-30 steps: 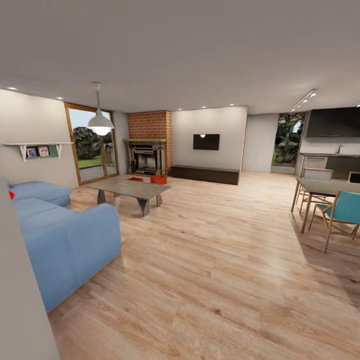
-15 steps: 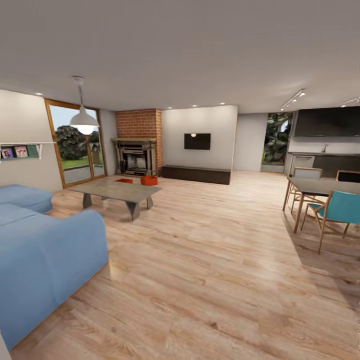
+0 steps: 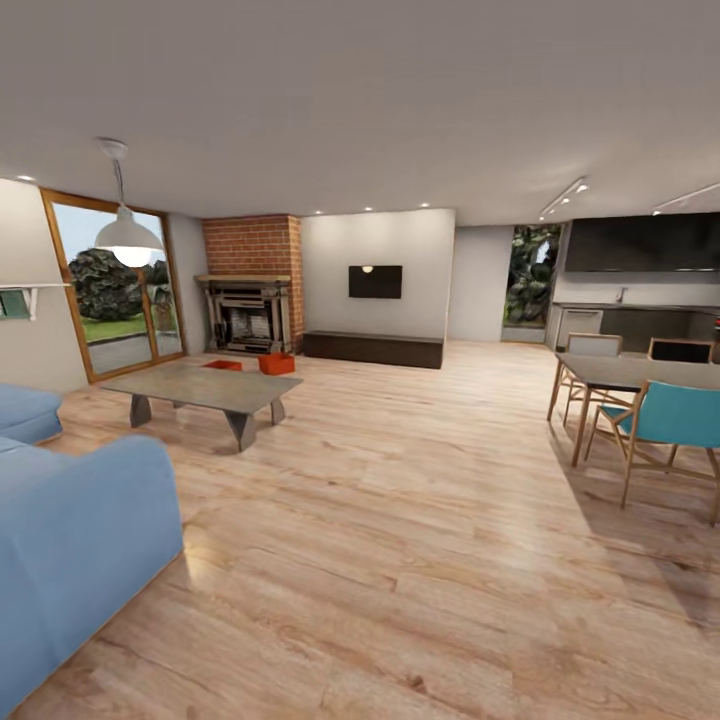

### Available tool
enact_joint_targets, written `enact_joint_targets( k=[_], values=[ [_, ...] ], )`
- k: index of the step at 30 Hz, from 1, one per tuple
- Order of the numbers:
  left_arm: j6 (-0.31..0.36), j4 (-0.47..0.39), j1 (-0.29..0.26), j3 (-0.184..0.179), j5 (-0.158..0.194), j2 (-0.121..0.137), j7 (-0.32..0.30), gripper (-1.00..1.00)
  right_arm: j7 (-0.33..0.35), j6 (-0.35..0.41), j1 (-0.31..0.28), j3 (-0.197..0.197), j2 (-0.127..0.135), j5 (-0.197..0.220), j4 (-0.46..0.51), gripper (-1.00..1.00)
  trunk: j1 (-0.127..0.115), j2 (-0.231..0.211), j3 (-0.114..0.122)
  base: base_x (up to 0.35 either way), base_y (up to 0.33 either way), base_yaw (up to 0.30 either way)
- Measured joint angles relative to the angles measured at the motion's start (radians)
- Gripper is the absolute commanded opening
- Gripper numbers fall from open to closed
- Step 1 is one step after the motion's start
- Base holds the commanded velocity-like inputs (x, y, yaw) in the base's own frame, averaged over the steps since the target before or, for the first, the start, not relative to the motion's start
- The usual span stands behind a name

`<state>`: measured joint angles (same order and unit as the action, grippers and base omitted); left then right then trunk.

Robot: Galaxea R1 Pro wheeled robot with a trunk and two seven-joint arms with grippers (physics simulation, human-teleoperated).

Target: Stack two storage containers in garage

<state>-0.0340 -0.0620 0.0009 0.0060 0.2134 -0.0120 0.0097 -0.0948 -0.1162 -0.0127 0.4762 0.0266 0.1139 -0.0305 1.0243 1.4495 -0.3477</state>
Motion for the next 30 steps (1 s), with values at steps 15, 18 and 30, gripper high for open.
enact_joint_targets(
  k=[15, 18, 30],
  values=[
    [-0.004, 0.0, 0.0, -0.001, 0.0, 0.001, 0.0, 1.0, 0.0, -0.003, 0.0, -0.001, -0.002, -0.001, 0.0, 1.0, 0.0, 0.0, 0.0, 0.326, 0.0, 0.0],
    [-0.003, 0.0, 0.0, -0.001, -0.001, 0.0, 0.0, 1.0, 0.0, -0.003, 0.0, -0.001, -0.002, -0.002, 0.0, 1.0, 0.0, 0.0, 0.0, 0.326, 0.0, 0.0],
    [0.0, 0.0, 0.0, -0.002, 0.0, 0.0, 0.0, 1.0, -0.009, 0.005, 0.0, -0.002, -0.002, 0.001, 0.0, 1.0, 0.0, 0.0, 0.0, 0.326, 0.0, 0.0]
  ],
)
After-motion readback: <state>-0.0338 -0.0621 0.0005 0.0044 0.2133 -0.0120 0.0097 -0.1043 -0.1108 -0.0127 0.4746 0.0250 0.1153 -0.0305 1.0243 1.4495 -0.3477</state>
